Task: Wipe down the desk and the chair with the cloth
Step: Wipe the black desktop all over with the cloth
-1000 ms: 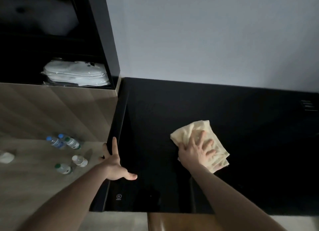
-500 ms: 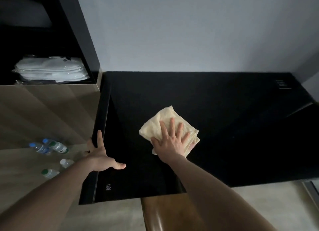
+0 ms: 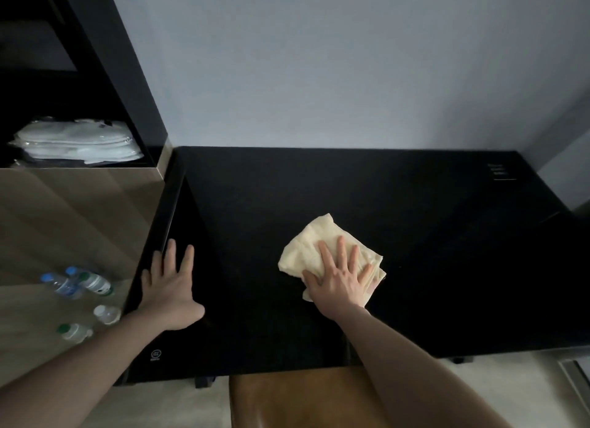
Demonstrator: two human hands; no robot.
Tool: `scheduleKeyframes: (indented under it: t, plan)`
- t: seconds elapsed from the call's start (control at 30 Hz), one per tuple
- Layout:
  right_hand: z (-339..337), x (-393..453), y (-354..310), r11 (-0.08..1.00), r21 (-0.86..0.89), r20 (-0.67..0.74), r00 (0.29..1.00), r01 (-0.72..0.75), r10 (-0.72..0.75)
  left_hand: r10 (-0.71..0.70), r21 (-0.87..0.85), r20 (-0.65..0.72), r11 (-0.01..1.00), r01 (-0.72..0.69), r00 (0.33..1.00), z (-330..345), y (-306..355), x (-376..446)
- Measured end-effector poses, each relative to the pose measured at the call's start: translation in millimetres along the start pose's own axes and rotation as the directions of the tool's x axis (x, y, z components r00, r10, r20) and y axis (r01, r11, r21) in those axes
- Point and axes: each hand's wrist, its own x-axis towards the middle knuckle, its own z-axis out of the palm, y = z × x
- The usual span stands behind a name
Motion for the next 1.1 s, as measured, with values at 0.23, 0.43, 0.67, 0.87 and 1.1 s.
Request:
scheduleKeyframes:
  t: [0.23,0.43,0.67,0.87,1.1]
  plan:
    - [-29,22,104,0.999,-0.014,-0.020,0.999,0.046,-0.046,0.242,0.000,0.021,0.970,-0.242,0.970,53,197,-40]
    - [-88,46,265,0.998,-0.036,-0.036,0.998,-0.056,0.054,0.149,0.046,0.233,0.985,-0.164,0.961,87,352,-44]
    - [-135,67,407,0.981,-0.004,-0.031,0.980,-0.195,0.195,-0.051,0.089,0.387,0.996,0.018,0.921,97,404,-35]
    - [-130,69,375,0.981,-0.030,-0.011,0.982,-0.190,0.189,-0.055,0.101,0.408,0.995,0.015,0.911,90,408,-31]
    - [-121,56,323,0.992,-0.089,0.079,0.992,-0.091,0.098,-0.064,0.077,0.440,0.996,0.033,0.896,83,414,-26]
